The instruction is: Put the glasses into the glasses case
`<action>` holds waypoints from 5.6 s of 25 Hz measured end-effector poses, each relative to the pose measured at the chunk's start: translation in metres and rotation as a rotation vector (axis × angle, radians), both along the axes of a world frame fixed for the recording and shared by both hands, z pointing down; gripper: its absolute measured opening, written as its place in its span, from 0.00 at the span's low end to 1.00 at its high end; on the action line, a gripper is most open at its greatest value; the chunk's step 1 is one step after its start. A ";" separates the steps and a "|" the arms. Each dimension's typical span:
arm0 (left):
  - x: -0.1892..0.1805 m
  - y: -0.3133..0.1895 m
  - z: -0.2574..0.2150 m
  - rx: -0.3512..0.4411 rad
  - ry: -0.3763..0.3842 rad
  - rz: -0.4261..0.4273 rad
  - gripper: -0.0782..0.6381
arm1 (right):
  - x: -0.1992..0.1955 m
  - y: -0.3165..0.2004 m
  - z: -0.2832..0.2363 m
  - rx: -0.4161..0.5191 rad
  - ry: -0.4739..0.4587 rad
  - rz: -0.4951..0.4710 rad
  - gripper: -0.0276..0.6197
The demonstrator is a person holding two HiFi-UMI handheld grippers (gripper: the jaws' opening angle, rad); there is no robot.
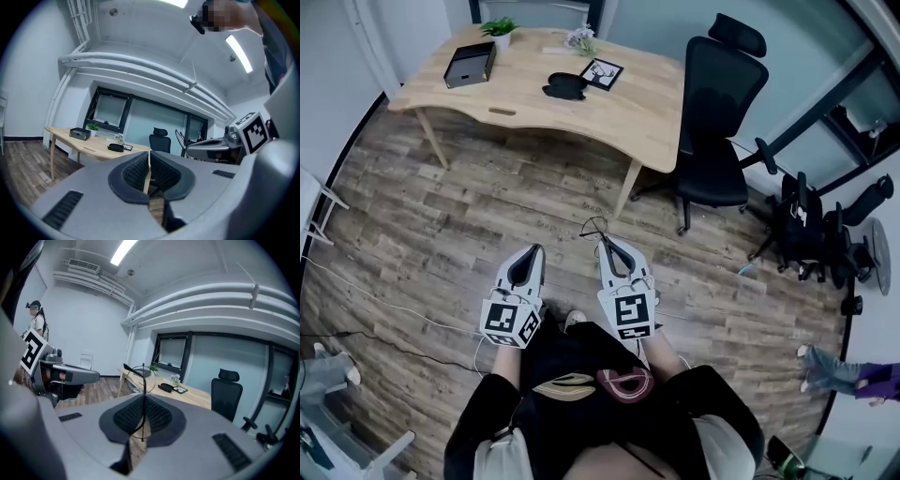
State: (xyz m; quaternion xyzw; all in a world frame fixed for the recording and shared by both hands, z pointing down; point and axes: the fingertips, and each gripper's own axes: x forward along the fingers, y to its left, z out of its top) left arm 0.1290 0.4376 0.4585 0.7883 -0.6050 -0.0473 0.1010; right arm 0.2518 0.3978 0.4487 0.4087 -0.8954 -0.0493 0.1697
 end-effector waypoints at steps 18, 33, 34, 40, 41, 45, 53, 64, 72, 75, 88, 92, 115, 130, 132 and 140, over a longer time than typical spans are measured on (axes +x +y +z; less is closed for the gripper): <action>-0.045 -0.128 0.004 -0.005 -0.006 0.074 0.14 | -0.039 -0.112 0.010 -0.012 0.029 0.087 0.07; -0.136 -0.249 -0.002 -0.005 -0.013 0.156 0.14 | -0.129 -0.219 0.007 -0.006 0.050 0.158 0.07; -0.141 -0.255 -0.002 -0.005 -0.014 0.164 0.14 | -0.134 -0.224 0.008 -0.008 0.050 0.164 0.07; -0.162 -0.281 0.000 -0.012 -0.022 0.212 0.14 | -0.154 -0.242 0.011 -0.018 0.042 0.211 0.07; -0.164 -0.284 0.001 -0.014 -0.023 0.217 0.14 | -0.157 -0.244 0.013 -0.021 0.043 0.217 0.07; -0.169 -0.292 0.004 -0.025 -0.021 0.230 0.14 | -0.160 -0.248 0.019 -0.041 0.054 0.227 0.07; -0.171 -0.304 0.012 -0.042 -0.010 0.213 0.14 | -0.163 -0.262 0.023 -0.049 0.036 0.218 0.07; -0.181 -0.363 0.018 -0.056 -0.025 0.112 0.14 | -0.168 -0.338 0.036 -0.057 0.050 0.137 0.07; -0.172 -0.435 0.018 -0.073 -0.039 0.069 0.14 | -0.162 -0.416 0.026 -0.048 0.044 0.090 0.07; -0.161 -0.461 0.018 -0.068 -0.031 0.062 0.14 | -0.157 -0.444 0.026 -0.044 0.049 0.068 0.07; -0.135 -0.544 0.019 -0.073 -0.038 -0.012 0.14 | -0.137 -0.536 0.027 -0.034 0.056 -0.022 0.07; -0.131 -0.555 0.021 -0.072 -0.038 -0.020 0.14 | -0.137 -0.550 0.031 -0.042 0.052 -0.033 0.07; -0.209 -0.623 0.018 -0.092 -0.002 0.063 0.14 | -0.198 -0.602 0.032 -0.084 0.127 0.089 0.07; -0.264 -0.665 0.027 -0.086 0.022 0.098 0.14 | -0.257 -0.643 0.026 -0.021 0.254 0.086 0.07; -0.268 -0.670 0.030 -0.089 0.015 0.103 0.14 | -0.260 -0.648 0.027 -0.012 0.269 0.088 0.07; -0.278 -0.681 0.029 -0.088 0.007 0.158 0.14 | -0.269 -0.666 0.041 -0.052 0.343 0.077 0.07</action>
